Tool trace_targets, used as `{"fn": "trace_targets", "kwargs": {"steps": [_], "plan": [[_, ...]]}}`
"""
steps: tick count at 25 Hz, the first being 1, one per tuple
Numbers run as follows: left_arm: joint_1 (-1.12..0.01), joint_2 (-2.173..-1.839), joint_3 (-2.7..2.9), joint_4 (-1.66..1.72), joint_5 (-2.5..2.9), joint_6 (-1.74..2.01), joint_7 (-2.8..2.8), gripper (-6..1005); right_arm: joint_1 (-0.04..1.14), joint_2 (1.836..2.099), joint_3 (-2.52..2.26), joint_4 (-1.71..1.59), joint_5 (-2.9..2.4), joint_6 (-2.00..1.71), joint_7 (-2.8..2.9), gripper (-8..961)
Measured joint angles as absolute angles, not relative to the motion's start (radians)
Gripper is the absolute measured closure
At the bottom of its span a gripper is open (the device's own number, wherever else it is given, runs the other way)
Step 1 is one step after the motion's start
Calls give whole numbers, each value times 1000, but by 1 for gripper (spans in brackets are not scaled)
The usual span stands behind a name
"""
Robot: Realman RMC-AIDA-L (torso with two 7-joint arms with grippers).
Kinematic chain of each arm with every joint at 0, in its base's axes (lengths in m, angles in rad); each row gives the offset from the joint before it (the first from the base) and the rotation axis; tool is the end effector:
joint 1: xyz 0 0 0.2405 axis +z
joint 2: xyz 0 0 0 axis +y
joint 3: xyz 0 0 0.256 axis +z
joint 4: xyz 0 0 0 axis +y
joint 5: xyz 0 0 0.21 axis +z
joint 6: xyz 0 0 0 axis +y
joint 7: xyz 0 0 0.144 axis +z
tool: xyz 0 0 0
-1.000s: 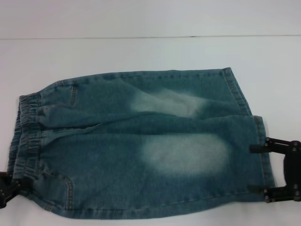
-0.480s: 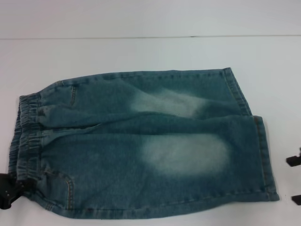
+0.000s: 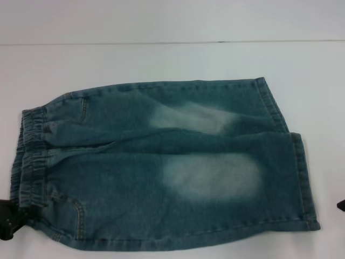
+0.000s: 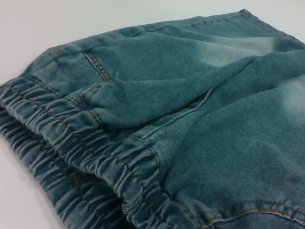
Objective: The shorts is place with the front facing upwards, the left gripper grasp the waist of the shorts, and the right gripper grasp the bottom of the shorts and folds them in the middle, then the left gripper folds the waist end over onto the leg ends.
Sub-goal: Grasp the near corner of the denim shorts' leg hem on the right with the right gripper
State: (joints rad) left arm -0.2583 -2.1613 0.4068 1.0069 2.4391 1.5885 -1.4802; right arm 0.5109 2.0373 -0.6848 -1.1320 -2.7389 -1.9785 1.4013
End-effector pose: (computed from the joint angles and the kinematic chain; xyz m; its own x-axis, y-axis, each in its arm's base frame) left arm -0.3735 0.2348 0.0429 0.7107 0.6430 0.2854 0.7013 -0.6160 -0.3588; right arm 0.3029 0.2787 0.0774 0.9194 -0.3029 0.2509 -0.3094 -0.9508 -0.0138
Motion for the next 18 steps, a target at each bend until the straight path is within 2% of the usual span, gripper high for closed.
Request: {"fn": "trace_targets", "kwargs": {"steps": [5,7,10,18], "plan": [[-261,-2161,407,1006,2439,1587,-1480,950,510,2061,-739,-1131,-2766,-1964,1425,43],[-261,-2161,407,1006,2439,1587,-1482,950,512,2068,-751,-1131,-2773,-1958,1432,71],[-261,-2160,407,1006,2439,1581,-1484,950,514,2072,-764,-1132,-2776,-1947,1444,112],[-258,-2161,406,994,2441,1564,-1485,951,523,2086,-807,-1130,-2793,-1916,1482,123]]}}
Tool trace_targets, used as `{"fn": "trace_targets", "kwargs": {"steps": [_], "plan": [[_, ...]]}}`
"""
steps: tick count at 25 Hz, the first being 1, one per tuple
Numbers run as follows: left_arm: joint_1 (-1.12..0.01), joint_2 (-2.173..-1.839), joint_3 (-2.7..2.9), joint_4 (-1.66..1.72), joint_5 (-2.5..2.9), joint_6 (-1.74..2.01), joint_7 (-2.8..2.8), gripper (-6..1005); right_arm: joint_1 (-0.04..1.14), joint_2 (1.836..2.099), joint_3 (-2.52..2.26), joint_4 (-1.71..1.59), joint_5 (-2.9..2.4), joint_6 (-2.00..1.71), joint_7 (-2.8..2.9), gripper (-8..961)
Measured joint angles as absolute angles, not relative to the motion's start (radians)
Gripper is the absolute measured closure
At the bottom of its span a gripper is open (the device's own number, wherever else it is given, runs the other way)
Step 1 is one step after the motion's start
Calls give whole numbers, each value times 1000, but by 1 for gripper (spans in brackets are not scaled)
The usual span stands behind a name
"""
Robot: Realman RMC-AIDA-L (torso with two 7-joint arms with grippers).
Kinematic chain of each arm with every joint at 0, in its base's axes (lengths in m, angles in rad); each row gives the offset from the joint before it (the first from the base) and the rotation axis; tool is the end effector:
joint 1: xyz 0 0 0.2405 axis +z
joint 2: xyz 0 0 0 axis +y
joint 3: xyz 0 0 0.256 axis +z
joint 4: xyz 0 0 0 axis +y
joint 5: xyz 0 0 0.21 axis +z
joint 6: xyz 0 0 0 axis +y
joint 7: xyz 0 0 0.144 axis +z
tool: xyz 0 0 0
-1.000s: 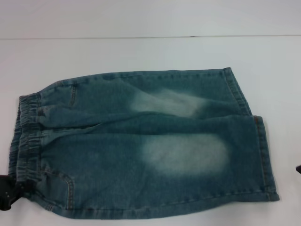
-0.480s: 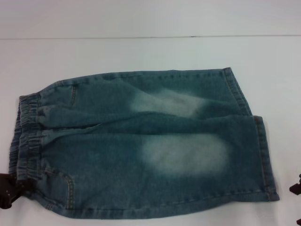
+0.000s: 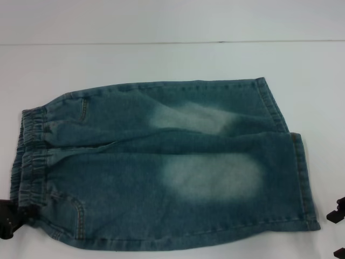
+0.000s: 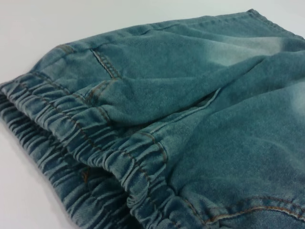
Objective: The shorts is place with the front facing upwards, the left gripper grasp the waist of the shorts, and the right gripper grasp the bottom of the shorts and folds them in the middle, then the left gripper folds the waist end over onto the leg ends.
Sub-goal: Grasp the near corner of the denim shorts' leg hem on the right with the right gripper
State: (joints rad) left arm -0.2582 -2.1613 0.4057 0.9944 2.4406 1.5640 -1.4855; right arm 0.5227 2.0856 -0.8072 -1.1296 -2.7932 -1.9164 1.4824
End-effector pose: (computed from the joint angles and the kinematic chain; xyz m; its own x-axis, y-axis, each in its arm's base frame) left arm -0.3766 0.2354 0.0414 0.7006 0.6526 0.2885 0.7104 -0.5997 -0.3684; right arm 0.2956 0.2834 0.0498 0.8883 -0.2957 0.3514 -0.3205 -0.9471 0.0131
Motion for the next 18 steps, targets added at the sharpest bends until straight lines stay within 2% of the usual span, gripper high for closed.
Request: {"fn": "trace_targets", "kwargs": {"steps": [18], "plan": [[-263,-2161,406,981,2446,1547,-1486,951,559,2089,-872,-1056,-2786,-1875,1497,123]]}}
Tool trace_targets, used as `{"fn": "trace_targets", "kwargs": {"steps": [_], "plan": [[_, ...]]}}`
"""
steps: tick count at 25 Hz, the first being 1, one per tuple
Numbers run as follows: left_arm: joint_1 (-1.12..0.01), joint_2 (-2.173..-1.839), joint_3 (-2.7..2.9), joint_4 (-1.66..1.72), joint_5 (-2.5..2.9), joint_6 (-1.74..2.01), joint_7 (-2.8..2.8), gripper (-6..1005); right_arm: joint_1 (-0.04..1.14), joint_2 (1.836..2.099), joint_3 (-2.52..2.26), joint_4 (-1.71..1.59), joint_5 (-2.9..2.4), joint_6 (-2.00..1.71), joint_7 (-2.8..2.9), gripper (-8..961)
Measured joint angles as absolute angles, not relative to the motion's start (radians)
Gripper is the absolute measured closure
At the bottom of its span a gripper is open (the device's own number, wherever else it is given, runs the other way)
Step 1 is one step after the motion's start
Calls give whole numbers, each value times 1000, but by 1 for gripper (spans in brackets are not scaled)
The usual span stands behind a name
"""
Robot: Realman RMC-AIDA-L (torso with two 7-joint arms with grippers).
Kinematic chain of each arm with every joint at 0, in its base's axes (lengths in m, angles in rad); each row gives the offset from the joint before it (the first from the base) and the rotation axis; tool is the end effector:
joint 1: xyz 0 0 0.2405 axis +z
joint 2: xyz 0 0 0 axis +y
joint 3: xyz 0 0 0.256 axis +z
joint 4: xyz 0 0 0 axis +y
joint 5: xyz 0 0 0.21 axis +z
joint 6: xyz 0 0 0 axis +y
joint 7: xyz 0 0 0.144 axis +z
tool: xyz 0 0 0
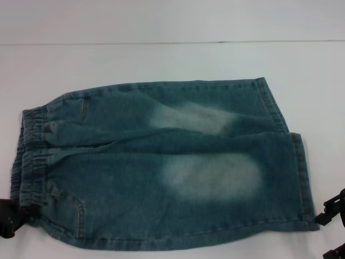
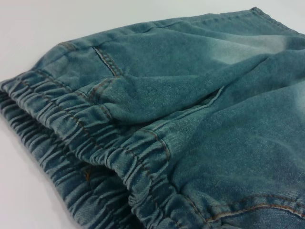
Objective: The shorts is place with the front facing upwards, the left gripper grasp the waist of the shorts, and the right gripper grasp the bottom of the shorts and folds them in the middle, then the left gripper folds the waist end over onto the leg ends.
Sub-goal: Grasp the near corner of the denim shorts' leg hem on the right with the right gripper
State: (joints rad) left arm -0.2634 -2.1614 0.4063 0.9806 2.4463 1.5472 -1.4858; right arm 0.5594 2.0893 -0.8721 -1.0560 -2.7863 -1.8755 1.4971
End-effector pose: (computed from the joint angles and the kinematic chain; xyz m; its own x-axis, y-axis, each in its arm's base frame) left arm -0.3778 0.2370 0.0387 0.6973 0.6573 0.2859 0.7130 -0.5952 -0.3706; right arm 0.2886 0.2908 0.0313 0.8921 -0.2535 0.3740 -0.2977 -0.9525 0.0647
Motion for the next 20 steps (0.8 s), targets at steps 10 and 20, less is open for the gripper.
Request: {"fn": "trace_targets", "kwargs": {"steps": [10,20], "plan": [[-262,-2161,407,980,2447,1543,-1486,951,552,2086,-890,-1064,-2788,-1871,1517,122],[-261,-2161,406,971,2448,1537,-1486,950,548,2087,-891,-1062,-2726,-1873,1483,122]]}}
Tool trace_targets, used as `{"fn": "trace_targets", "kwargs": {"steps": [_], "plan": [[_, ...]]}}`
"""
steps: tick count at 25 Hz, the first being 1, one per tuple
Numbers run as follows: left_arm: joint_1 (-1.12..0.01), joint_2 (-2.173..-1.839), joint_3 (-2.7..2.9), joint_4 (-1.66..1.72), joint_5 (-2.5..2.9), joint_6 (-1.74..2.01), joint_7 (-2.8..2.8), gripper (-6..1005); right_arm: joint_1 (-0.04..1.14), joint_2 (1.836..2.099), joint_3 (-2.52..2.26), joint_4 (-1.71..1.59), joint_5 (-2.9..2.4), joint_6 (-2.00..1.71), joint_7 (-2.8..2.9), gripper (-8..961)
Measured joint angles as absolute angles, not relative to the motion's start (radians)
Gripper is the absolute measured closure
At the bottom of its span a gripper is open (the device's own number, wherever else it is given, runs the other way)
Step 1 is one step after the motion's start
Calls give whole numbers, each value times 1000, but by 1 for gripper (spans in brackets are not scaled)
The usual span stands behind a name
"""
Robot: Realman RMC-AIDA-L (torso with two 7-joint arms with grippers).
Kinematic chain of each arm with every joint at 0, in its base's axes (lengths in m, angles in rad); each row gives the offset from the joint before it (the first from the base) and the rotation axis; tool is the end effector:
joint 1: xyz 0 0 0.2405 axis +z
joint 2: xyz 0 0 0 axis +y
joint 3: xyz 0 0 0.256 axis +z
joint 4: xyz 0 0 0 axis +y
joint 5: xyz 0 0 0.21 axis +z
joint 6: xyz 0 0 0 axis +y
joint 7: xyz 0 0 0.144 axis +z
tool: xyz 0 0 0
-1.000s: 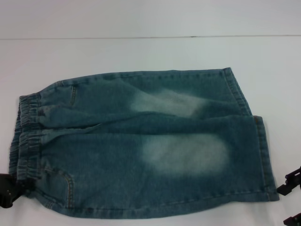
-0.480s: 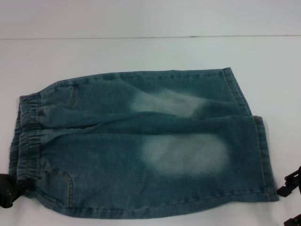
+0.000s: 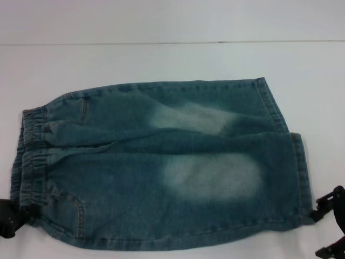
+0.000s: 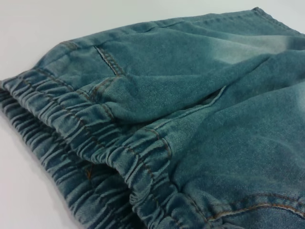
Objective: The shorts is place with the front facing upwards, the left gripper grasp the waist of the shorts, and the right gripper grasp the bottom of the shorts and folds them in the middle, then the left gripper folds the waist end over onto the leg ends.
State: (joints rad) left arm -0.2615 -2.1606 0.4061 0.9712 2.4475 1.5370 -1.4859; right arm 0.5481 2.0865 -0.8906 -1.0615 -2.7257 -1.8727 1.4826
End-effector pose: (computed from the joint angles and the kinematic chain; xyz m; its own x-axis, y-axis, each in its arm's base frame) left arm -0.3798 0.2362 0.0374 0.6917 0.6629 0.2865 0.7179 -0.5883 -0.3721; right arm 0.2839 0.2913 0.0287 0.9156 -0.2272 0.3317 -0.2653 -0.9613 0.0739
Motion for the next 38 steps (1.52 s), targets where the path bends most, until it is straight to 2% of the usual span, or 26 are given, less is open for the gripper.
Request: {"fn": "trace_targets", "kwargs": {"steps": [9,14,25,33,38], "plan": [[-263,-2161,406,955,2447,1518,-1481,951,543,2089,-871,-1067,-2671,-1842,1455,122],[-267,-2159,406,941,2447,1508,-1476,951,537,2090,-875,-1058,-2653,-1821,1454,155],[-272,-2160,408,930,2447,1494,-1476,951,495,2091,-876,-1080,-2614,-1786,1398,614],[-262,-2162,406,932,2447,1495,-1483,951,454,2090,-881,-1113,-2629,-1804,1371,851],[-251,-2163,392,961,2447,1530,-1501,951,428,2085,-813,-1163,-2581,-1835,1321,946]]}}
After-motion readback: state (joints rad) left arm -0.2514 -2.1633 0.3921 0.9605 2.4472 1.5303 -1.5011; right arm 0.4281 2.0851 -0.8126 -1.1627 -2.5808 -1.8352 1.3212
